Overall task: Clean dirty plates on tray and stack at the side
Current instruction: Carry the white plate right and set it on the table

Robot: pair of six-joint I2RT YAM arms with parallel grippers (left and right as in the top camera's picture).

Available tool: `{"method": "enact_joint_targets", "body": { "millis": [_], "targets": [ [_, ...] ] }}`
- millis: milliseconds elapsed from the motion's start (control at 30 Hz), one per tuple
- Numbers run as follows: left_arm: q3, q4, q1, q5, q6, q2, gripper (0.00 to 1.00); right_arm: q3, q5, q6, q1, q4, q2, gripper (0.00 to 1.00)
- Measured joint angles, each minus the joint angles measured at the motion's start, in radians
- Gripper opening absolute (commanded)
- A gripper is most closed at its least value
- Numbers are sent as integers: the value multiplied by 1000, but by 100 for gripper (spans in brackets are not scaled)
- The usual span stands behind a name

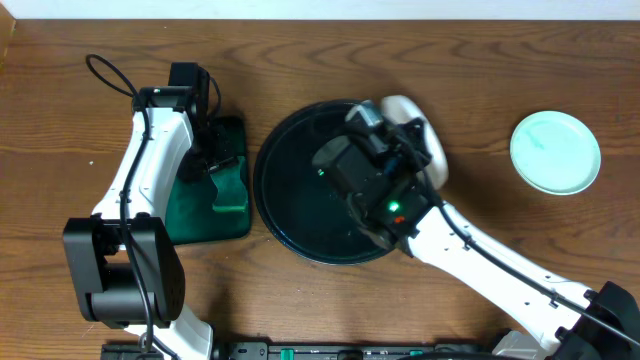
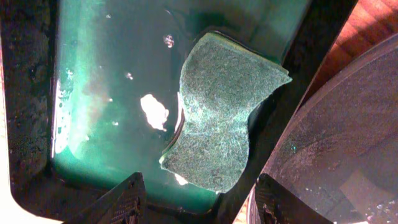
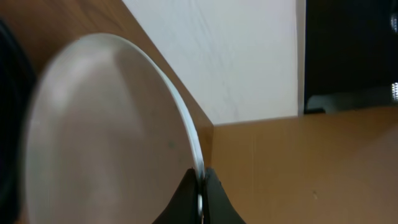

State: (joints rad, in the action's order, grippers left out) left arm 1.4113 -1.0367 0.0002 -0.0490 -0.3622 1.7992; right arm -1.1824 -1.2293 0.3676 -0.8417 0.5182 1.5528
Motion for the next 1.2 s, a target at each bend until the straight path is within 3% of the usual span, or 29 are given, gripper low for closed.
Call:
{"method": "enact_joint_targets", "body": {
  "millis": [500,667,867,1067,1200],
  "targets": [
    [0,2,0,0,0,0,58,-23,136,-155,-75,90,0,1],
    [0,0,0,0,0,0,58,-34,271,-232,-63,92,0,1],
    [0,-3,0,0,0,0,58,-37,62,-198,-24,24,0,1],
    [-1,-3,0,0,0,0,58,-41,161,-203,-47,55,-3,1],
    [-1,-3,0,0,0,0,58,-42,-33,-177,-44,14,0,1]
  ]
}}
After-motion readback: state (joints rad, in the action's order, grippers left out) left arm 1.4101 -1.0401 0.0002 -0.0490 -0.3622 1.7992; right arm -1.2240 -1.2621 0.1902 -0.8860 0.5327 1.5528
